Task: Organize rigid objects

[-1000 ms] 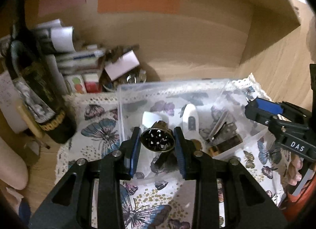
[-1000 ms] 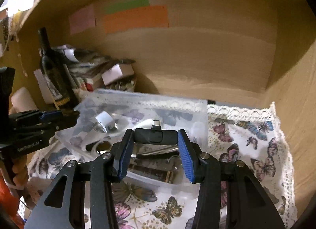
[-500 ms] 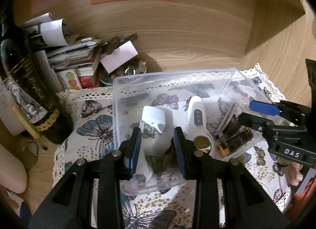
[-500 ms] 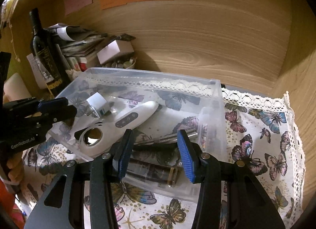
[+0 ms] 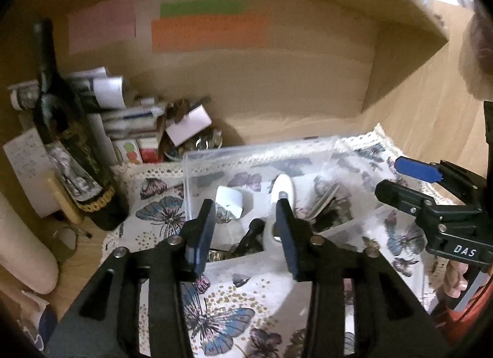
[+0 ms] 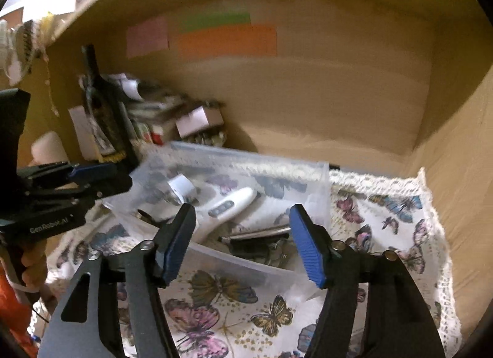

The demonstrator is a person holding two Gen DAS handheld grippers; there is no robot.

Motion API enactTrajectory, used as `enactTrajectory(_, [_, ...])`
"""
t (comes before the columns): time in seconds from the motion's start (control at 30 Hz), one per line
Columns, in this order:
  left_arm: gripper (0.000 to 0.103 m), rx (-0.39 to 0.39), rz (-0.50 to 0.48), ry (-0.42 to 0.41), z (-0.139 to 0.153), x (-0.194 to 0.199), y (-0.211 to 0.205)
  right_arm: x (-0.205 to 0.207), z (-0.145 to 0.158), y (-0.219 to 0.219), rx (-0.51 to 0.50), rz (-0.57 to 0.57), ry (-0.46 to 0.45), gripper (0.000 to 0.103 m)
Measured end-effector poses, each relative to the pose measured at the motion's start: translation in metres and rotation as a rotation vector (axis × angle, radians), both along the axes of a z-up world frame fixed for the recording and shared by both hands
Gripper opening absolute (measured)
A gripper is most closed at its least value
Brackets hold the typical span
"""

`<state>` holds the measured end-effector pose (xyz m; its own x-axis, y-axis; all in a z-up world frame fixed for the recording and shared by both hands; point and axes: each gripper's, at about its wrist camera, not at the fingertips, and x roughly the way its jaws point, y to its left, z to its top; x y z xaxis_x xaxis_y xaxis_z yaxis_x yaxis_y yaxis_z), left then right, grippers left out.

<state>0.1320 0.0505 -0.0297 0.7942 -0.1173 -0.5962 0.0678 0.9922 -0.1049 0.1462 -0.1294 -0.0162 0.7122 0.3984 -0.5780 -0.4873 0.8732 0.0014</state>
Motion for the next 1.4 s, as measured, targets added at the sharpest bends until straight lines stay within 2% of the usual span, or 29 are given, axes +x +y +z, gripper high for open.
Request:
enactTrajectory(0.1, [0.051, 0.003, 0.001, -0.053, 0.014, -0.018, -0.005, -0.019, 0.016, -0.006, 0.025, -0.002, -0.061, 0.076])
enactTrajectory(0.17, [0.065, 0.004, 0.007, -0.094, 0.024, -0.032, -0.008, -0.034, 0.028, -0.012, 0.047, -0.008, -0.109, 0.083])
enactTrajectory(0.27, [0.078, 0.007, 0.023, -0.153, 0.035, -0.053, -0.012, -0.053, 0.041, -0.018, 0.07, -0.009, -0.157, 0.089])
enactTrajectory(0.37, [0.091, -0.003, 0.035, -0.197, 0.043, -0.069, -0.013, -0.068, 0.049, -0.022, 0.083, -0.019, -0.192, 0.1])
enactTrajectory(0.47, [0.095, -0.011, 0.043, -0.235, 0.051, -0.083, -0.013, -0.079, 0.054, -0.023, 0.093, -0.022, -0.218, 0.103])
enactTrajectory(0.73, [0.101, -0.014, 0.056, -0.285, 0.058, -0.105, -0.014, -0.099, 0.06, -0.025, 0.114, -0.02, -0.246, 0.103])
enactTrajectory(1.4, [0.101, -0.009, 0.056, -0.289, 0.057, -0.108, -0.013, -0.103, 0.059, -0.025, 0.144, -0.024, -0.247, 0.103])
